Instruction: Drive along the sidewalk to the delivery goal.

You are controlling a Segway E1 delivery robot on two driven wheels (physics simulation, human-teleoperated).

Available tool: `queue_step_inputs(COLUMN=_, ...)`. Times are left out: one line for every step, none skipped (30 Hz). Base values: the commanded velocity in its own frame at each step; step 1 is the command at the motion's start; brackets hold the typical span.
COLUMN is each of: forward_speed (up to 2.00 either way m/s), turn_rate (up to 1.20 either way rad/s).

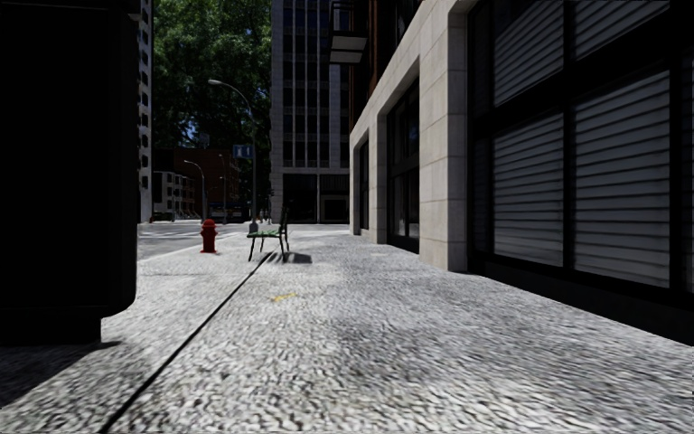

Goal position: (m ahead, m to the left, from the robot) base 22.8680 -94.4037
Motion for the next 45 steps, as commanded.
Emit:
queue_step_inputs(forward_speed=2.0, turn_rate=0.0)
queue_step_inputs(forward_speed=2.0, turn_rate=0.0)
queue_step_inputs(forward_speed=2.0, turn_rate=0.0)
queue_step_inputs(forward_speed=2.0, turn_rate=0.0)
queue_step_inputs(forward_speed=2.0, turn_rate=0.0)
queue_step_inputs(forward_speed=2.0, turn_rate=0.0)
queue_step_inputs(forward_speed=2.0, turn_rate=0.0)
queue_step_inputs(forward_speed=2.0, turn_rate=0.0)
queue_step_inputs(forward_speed=2.0, turn_rate=0.0)
queue_step_inputs(forward_speed=2.0, turn_rate=0.0)
queue_step_inputs(forward_speed=2.0, turn_rate=0.0)
queue_step_inputs(forward_speed=2.0, turn_rate=0.0)
queue_step_inputs(forward_speed=2.0, turn_rate=0.0)
queue_step_inputs(forward_speed=2.0, turn_rate=0.0)
queue_step_inputs(forward_speed=2.0, turn_rate=0.0)
queue_step_inputs(forward_speed=2.0, turn_rate=0.0)
queue_step_inputs(forward_speed=2.0, turn_rate=0.0)
queue_step_inputs(forward_speed=2.0, turn_rate=0.0)
queue_step_inputs(forward_speed=2.0, turn_rate=0.0)
queue_step_inputs(forward_speed=2.0, turn_rate=0.0)
queue_step_inputs(forward_speed=2.0, turn_rate=0.0)
queue_step_inputs(forward_speed=2.0, turn_rate=0.0)
queue_step_inputs(forward_speed=2.0, turn_rate=0.0)
queue_step_inputs(forward_speed=2.0, turn_rate=0.0)
queue_step_inputs(forward_speed=2.0, turn_rate=0.0)
queue_step_inputs(forward_speed=2.0, turn_rate=0.0)
queue_step_inputs(forward_speed=2.0, turn_rate=0.0)
queue_step_inputs(forward_speed=2.0, turn_rate=0.0)
queue_step_inputs(forward_speed=2.0, turn_rate=0.0)
queue_step_inputs(forward_speed=2.0, turn_rate=0.0)
queue_step_inputs(forward_speed=2.0, turn_rate=0.0)
queue_step_inputs(forward_speed=2.0, turn_rate=0.0)
queue_step_inputs(forward_speed=2.0, turn_rate=0.0)
queue_step_inputs(forward_speed=2.0, turn_rate=0.0)
queue_step_inputs(forward_speed=2.0, turn_rate=0.0)
queue_step_inputs(forward_speed=2.0, turn_rate=0.0)
queue_step_inputs(forward_speed=2.0, turn_rate=0.0)
queue_step_inputs(forward_speed=2.0, turn_rate=0.0)
queue_step_inputs(forward_speed=2.0, turn_rate=0.0)
queue_step_inputs(forward_speed=2.0, turn_rate=0.0)
queue_step_inputs(forward_speed=2.0, turn_rate=0.0)
queue_step_inputs(forward_speed=2.0, turn_rate=0.0)
queue_step_inputs(forward_speed=2.0, turn_rate=0.0)
queue_step_inputs(forward_speed=2.0, turn_rate=0.0)
queue_step_inputs(forward_speed=2.0, turn_rate=0.0)
